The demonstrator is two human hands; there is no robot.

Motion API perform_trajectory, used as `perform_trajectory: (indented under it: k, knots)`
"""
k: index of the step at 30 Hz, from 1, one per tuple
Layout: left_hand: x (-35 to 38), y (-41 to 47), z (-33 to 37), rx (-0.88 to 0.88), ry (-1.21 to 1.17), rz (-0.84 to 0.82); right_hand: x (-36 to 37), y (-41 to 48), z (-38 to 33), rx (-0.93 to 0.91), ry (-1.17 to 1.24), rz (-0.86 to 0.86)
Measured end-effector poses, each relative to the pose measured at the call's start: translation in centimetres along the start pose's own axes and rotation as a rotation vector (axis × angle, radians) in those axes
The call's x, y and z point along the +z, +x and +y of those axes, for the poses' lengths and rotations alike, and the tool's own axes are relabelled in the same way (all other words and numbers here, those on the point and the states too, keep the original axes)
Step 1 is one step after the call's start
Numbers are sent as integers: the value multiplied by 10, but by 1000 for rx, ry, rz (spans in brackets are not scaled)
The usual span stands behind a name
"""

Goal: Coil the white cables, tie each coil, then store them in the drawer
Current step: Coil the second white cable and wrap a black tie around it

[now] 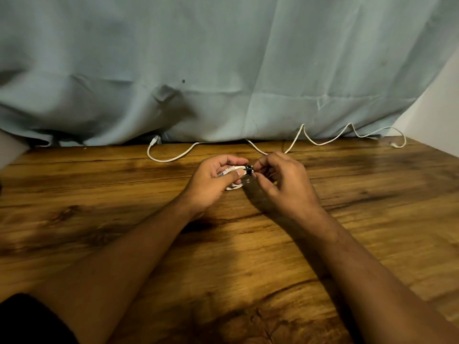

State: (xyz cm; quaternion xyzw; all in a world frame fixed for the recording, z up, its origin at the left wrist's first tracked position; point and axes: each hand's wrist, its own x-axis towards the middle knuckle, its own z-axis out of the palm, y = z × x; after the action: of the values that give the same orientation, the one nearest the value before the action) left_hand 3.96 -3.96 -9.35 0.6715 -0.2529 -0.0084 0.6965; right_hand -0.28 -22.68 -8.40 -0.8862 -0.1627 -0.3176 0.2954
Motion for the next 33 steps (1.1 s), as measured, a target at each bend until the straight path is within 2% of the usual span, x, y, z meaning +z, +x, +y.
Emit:
perform_trajectory:
  k: [5,11,17,22,26,33]
  knots:
    - [0,0,3,-22,13,-42,1,0,1,47,40,48]
    - [1,1,2,15,39,44,4,-2,1,-2,38,55]
    - [-2,2,2,-1,31,34,7,0,2,-22,77,82]
    - [-8,2,1,20,44,-15,11,1,7,34,270,109]
    - [-13,2,2,51,71,-70,7,-2,5,209,530,16]
    - [-16,4,3,114,161,-89,5,-2,3,252,567,-30]
